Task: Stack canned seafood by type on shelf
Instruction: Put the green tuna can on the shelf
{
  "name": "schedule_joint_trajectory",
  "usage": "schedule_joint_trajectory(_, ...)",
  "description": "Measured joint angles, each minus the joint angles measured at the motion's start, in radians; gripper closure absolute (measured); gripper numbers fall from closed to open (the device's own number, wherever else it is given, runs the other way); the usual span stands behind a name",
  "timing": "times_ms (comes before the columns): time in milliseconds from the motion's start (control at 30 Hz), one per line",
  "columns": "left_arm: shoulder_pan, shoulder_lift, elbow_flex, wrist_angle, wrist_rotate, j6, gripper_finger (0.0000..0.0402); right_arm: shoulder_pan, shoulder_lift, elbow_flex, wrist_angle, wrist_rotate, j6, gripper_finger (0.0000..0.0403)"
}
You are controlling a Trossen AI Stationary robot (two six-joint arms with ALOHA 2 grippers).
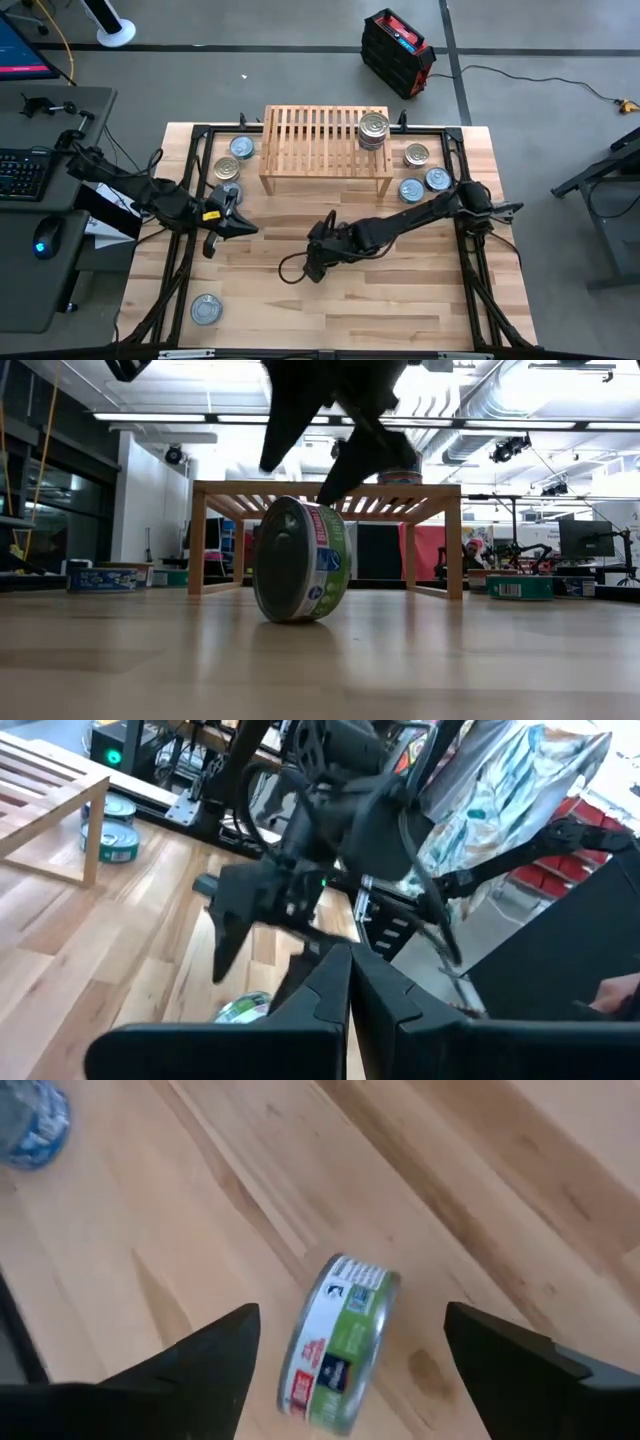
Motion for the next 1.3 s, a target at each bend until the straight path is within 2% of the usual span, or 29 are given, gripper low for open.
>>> schedule_joint_trajectory(300,0.0,0.009,0.0,-0.026,0.0,0.017,0.0401,0.022,0.086,0.0,0.016,-0.094,0.078,0.0094)
schedule_joint_trajectory(400,0.0,0.009,0.0,-0.025,0.0,0.017,0.0401,0.029,0.095,0.0,0.016,-0.106,0.131,0.0109)
schedule_joint_trajectory(500,0.0,0.009,0.0,-0.013,0.0,0.017,0.0401,0.03,0.094,0.002,0.015,-0.108,0.167,0.0167)
schedule_joint_trajectory(633,0.0,0.009,0.0,0.021,0.0,0.02,0.0401,0.031,0.094,0.051,0.013,-0.105,0.154,0.0299)
schedule_joint_trajectory(767,0.0,0.009,0.0,0.023,0.0,0.043,0.0401,0.02,0.093,0.121,-0.04,-0.1,0.1,0.0296)
schedule_joint_trajectory(933,0.0,0.008,0.0,-0.006,0.001,0.026,0.0401,0.009,0.089,0.219,-0.291,-0.112,0.015,0.0296)
schedule_joint_trajectory(1033,-0.005,0.008,0.0,-0.027,0.001,-0.027,0.0401,0.017,0.048,0.22,-0.412,-0.13,-0.014,0.0296)
schedule_joint_trajectory(1167,-0.031,0.008,0.0,-0.032,0.002,-0.042,0.0401,0.036,-0.085,0.094,-0.492,-0.158,0.023,0.0296)
schedule_joint_trajectory(1300,-0.046,0.008,0.0,-0.032,0.001,-0.042,0.0401,0.077,-0.298,-0.159,-0.43,-0.22,0.2,0.0296)
